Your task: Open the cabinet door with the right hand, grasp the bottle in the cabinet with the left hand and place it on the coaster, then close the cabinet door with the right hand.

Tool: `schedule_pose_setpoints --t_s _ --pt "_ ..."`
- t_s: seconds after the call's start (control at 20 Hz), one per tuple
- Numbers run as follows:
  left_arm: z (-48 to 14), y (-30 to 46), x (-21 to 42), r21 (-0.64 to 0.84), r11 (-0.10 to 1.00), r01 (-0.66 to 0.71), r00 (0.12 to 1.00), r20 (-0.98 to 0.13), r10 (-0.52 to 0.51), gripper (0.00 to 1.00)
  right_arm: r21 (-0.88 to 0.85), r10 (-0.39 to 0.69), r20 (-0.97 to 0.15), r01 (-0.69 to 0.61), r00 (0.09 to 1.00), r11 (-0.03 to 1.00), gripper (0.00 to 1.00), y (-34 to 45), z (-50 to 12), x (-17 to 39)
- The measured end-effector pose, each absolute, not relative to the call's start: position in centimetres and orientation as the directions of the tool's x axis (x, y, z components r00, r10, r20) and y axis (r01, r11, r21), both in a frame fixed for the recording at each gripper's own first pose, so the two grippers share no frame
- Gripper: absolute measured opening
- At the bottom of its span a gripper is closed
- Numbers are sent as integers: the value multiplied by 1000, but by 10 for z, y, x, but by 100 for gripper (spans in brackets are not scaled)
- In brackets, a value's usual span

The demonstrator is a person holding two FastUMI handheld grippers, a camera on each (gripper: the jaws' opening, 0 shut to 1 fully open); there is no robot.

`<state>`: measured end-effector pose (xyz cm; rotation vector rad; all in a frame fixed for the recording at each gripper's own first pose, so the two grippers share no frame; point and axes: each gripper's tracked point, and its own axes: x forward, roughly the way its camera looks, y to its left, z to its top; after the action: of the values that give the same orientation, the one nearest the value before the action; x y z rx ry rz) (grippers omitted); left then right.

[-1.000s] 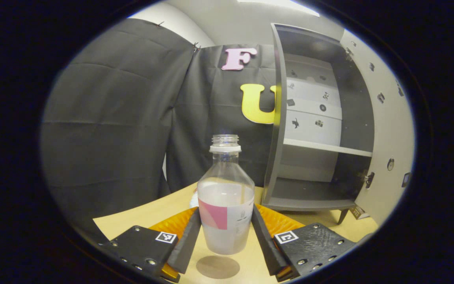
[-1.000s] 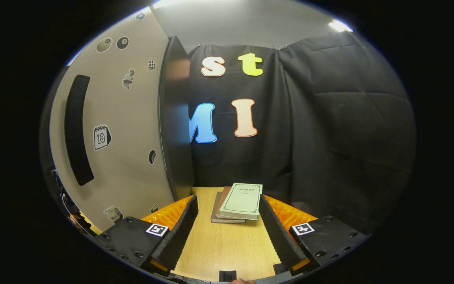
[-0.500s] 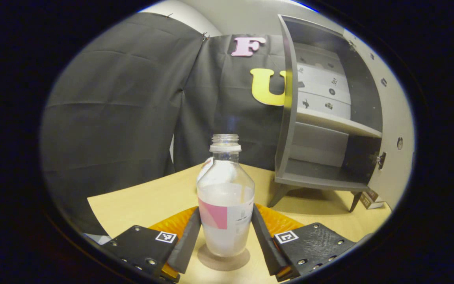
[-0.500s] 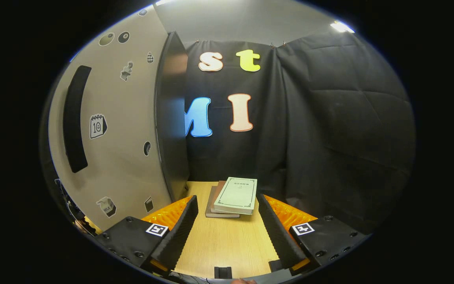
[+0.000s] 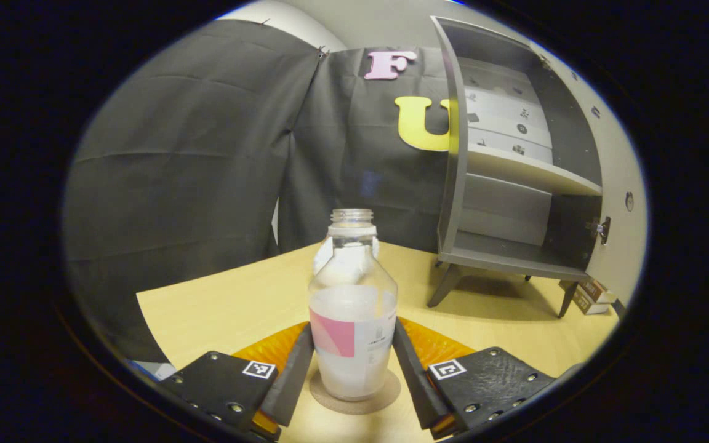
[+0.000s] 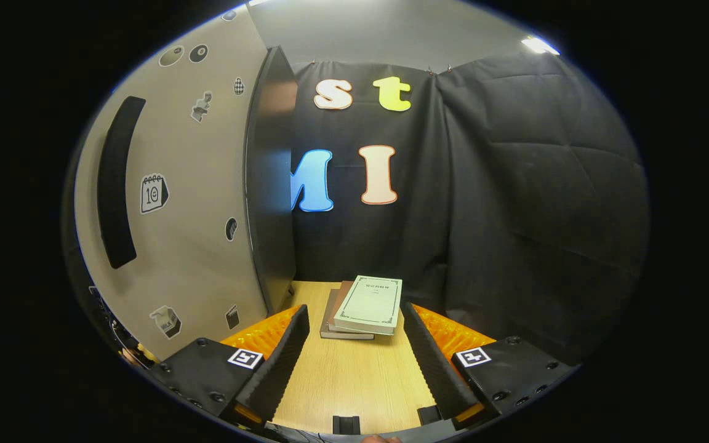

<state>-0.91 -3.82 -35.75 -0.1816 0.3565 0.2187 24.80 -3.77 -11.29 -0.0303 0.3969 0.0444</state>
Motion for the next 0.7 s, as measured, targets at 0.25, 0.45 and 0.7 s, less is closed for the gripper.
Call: schedule_pose_setpoints --t_s 0.25,0.45,0.7 --pt "-361 -40 -15 -132 958 -253 904 -385 186 77 -24 51 -391 -65 919 998 98 -33 -116 246" --pt "-358 -40 -16 -88 963 -255 895 -397 201 84 -18 55 -385 -67 921 998 94 -33 -114 248" --pt "-329 -43 -13 -48 970 -237 910 -360 204 84 -10 63 -377 -73 924 997 99 -34 -112 249"
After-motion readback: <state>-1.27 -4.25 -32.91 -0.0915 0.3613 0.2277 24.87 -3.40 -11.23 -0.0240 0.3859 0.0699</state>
